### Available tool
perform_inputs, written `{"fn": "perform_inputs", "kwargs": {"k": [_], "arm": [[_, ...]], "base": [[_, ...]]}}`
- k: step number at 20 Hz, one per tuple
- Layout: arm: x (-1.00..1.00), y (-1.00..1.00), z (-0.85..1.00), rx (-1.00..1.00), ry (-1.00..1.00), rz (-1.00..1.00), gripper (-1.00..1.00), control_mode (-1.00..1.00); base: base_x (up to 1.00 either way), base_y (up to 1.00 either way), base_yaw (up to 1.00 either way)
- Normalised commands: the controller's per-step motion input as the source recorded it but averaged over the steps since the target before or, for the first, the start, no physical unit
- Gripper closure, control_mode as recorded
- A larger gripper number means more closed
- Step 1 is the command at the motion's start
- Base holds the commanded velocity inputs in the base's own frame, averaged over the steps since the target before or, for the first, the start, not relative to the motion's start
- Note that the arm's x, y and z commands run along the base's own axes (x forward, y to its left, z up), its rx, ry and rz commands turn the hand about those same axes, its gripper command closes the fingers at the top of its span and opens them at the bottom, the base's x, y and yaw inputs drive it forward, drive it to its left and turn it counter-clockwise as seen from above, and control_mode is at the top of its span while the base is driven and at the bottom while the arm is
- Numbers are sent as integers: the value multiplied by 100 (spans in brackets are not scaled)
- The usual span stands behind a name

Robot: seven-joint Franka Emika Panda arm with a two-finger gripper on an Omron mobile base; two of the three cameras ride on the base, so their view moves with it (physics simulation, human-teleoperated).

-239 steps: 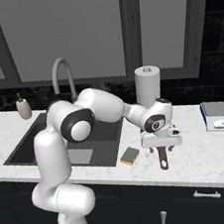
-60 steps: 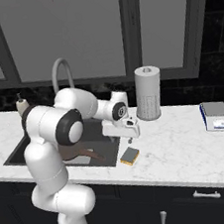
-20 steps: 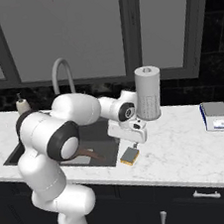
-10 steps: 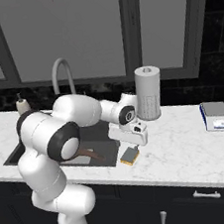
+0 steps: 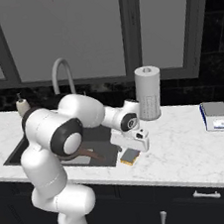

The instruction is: Pick the pan and sponge and place them into the sink. Then turn on the water.

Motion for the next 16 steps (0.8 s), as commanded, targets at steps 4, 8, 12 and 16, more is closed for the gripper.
{"fn": "perform_inputs", "kwargs": {"k": [4,8,12,16], "arm": [[0,0,-22,2,0,0,-100,-100],[0,-1,-23,2,0,0,-100,-100],[0,0,-29,1,0,0,-100,-100],[0,0,-32,0,0,0,100,-100]], "base": [[0,0,0],[0,0,0],[0,0,0],[0,0,0]]}}
